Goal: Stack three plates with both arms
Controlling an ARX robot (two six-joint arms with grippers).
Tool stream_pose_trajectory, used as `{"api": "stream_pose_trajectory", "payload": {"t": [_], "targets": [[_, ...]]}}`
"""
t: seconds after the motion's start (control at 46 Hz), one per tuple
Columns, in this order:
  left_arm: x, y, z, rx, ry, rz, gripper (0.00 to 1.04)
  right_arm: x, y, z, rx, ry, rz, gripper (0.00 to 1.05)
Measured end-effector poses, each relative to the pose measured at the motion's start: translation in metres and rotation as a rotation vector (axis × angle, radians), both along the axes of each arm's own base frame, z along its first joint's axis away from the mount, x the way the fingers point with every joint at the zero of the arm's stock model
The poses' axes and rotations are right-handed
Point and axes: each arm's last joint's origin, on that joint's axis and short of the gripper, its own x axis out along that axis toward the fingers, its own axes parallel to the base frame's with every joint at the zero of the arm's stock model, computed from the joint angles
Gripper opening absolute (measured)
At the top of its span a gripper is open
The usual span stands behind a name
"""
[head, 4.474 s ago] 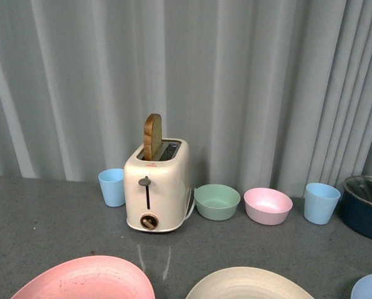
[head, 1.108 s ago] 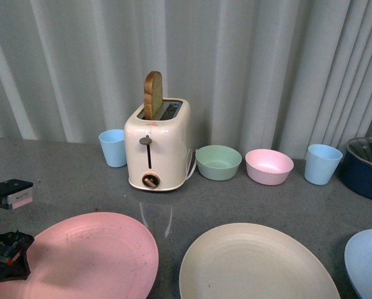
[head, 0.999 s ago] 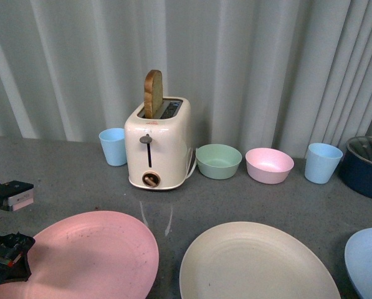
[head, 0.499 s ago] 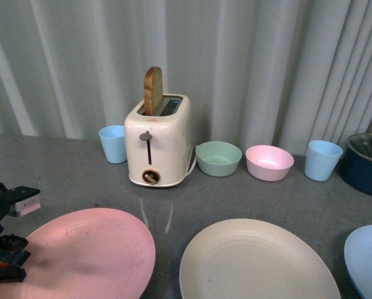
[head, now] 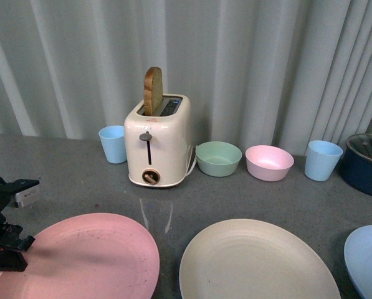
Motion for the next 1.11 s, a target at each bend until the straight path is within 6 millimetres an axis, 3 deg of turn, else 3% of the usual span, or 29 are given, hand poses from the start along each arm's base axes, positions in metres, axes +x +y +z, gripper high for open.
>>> {"api": "stream_pose_trajectory", "payload": {"t": [0.391,0.76,0.934,1.108], "targets": [[0.012,0.017,0.024,0.011,-0.012,-0.004,0.04,0.0,0.0,0.0,0.0,0.0,0.0,0.97],[0.022,0.041,0.069,0.021,-0.058,-0.003,0.04,0.0,0.0,0.0,0.0,0.0,0.0,0.97],[0.022,0.036,0.09,-0.016,-0.08,-0.022,0.04,0.0,0.0,0.0,0.0,0.0,0.0,0.97],[0.02,0.017,0.11,-0.049,-0.099,-0.049,0.04,0.0,0.0,0.0,0.0,0.0,0.0,0.97]]}}
